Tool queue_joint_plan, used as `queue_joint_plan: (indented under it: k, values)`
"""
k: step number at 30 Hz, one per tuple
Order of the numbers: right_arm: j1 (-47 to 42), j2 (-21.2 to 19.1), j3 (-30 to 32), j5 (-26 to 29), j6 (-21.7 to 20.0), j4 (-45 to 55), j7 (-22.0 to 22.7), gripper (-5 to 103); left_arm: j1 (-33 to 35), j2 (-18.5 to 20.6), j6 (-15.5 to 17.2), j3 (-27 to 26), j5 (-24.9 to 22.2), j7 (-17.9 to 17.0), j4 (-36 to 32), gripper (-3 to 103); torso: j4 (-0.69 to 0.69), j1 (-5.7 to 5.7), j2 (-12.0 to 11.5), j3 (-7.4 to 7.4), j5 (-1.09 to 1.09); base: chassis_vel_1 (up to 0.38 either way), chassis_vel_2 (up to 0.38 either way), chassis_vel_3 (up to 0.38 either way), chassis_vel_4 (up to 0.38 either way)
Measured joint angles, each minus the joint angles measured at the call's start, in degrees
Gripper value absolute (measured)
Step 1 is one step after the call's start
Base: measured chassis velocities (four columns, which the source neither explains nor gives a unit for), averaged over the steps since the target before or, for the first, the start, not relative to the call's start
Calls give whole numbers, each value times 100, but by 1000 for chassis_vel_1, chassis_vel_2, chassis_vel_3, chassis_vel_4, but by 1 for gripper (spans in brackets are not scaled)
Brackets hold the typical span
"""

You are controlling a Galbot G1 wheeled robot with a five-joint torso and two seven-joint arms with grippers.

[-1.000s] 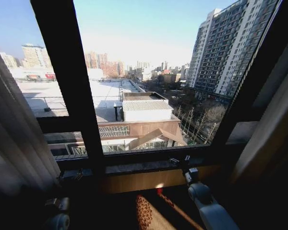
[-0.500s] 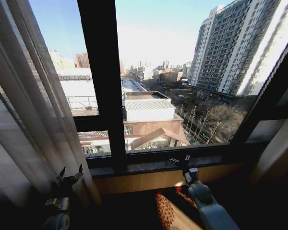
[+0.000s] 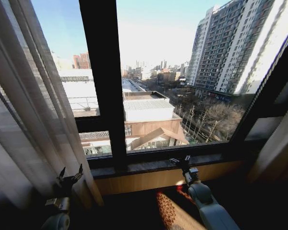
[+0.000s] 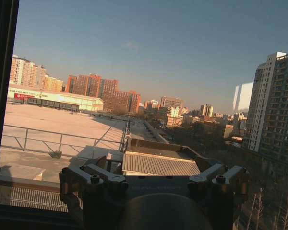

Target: Open the curtains by pulling them apart, changing their state from closed to fully open.

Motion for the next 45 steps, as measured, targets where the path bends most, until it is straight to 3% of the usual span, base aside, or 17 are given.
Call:
queue_joint_plan:
  k: [45]
  values:
    - [0, 1, -1, 0, 0, 0, -1, 100, 0, 1, 0, -2, 0, -1, 0, 100, 0, 0, 0, 0, 4, 0, 0, 0, 0]
